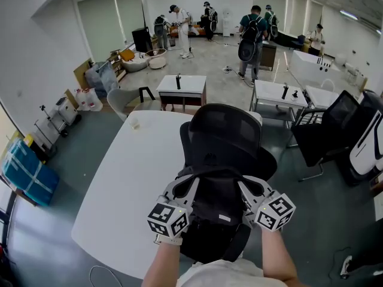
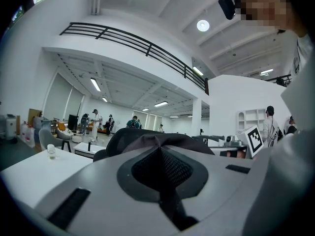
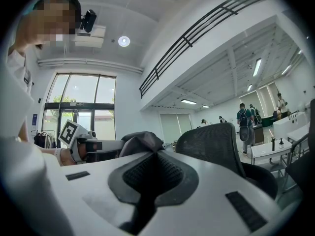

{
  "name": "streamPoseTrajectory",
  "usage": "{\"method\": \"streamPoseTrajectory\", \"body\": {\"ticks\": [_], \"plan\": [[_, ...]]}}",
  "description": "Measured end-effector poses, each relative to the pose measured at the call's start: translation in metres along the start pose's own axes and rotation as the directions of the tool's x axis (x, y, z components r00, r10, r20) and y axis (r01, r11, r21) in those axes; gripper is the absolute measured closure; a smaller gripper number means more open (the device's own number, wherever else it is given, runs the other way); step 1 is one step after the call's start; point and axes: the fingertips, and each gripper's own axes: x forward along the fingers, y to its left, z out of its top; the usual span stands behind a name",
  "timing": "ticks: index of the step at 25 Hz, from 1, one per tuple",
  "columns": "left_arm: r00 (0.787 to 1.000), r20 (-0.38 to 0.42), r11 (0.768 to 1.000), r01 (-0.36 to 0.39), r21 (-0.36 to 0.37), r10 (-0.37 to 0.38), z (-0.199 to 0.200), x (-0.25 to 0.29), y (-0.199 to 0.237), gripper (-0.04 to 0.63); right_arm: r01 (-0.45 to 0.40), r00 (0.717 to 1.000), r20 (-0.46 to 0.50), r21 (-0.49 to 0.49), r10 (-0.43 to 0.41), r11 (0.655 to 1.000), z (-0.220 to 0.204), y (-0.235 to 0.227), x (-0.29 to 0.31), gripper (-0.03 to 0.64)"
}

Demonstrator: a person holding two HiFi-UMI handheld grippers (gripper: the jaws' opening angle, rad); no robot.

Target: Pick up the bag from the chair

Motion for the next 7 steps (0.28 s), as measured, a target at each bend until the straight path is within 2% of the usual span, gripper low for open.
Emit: {"method": "streamPoseTrajectory", "body": {"ticks": [7], "plan": [[1.000, 0.003, 1.000, 0.007, 0.004, -0.007, 0.0018, 0.0012, -0.0002, 0.569, 0.001, 1.000, 0.000, 0.000, -0.001, 1.000, 0.0011, -0.0014, 0.0000, 0.595]]}}
